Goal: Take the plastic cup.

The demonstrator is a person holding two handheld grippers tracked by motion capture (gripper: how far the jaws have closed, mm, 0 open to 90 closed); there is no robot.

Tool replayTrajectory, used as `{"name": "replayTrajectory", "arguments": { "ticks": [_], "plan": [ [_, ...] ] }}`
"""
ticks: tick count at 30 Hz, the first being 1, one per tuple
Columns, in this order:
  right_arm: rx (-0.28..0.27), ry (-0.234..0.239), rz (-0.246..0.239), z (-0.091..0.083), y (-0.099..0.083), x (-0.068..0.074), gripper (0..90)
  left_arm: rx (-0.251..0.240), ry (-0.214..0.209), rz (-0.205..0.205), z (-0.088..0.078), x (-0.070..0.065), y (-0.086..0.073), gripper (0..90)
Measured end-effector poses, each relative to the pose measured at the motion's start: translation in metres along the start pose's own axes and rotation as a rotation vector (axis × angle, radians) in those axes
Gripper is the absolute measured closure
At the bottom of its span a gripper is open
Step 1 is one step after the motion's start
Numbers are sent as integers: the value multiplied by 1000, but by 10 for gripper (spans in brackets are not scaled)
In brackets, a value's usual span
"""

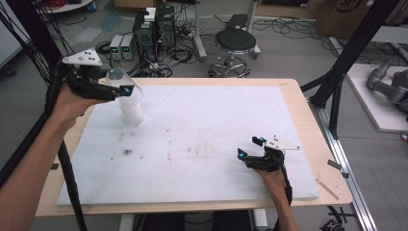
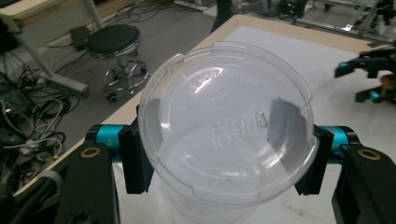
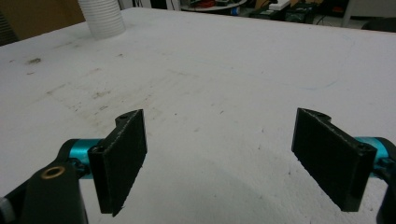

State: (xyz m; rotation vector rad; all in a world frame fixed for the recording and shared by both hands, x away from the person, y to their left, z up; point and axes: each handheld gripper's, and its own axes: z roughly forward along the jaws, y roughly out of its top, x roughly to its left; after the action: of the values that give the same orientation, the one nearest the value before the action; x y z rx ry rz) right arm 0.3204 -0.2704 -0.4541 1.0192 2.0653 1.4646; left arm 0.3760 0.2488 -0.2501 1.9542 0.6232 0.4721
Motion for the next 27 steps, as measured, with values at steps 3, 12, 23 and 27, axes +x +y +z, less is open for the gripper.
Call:
{"name": "replayTrajectory", "arguments": {
  "ticks": [3, 12, 23, 27],
  "plan": [
    [0, 2, 3, 0, 0, 0, 181, -50, -54, -10, 5, -14, -6, 359],
    [2, 2, 3, 0, 0, 0, 181, -152, -197, 8, 26, -54, -25, 359],
    [-3, -3, -2, -1, 0, 1, 181, -235, -333, 28, 41, -89, -62, 358],
    [-7, -3, -5, -1, 0, 1, 181, -260, -365, 8, 46, -92, -77, 357]
  ]
}}
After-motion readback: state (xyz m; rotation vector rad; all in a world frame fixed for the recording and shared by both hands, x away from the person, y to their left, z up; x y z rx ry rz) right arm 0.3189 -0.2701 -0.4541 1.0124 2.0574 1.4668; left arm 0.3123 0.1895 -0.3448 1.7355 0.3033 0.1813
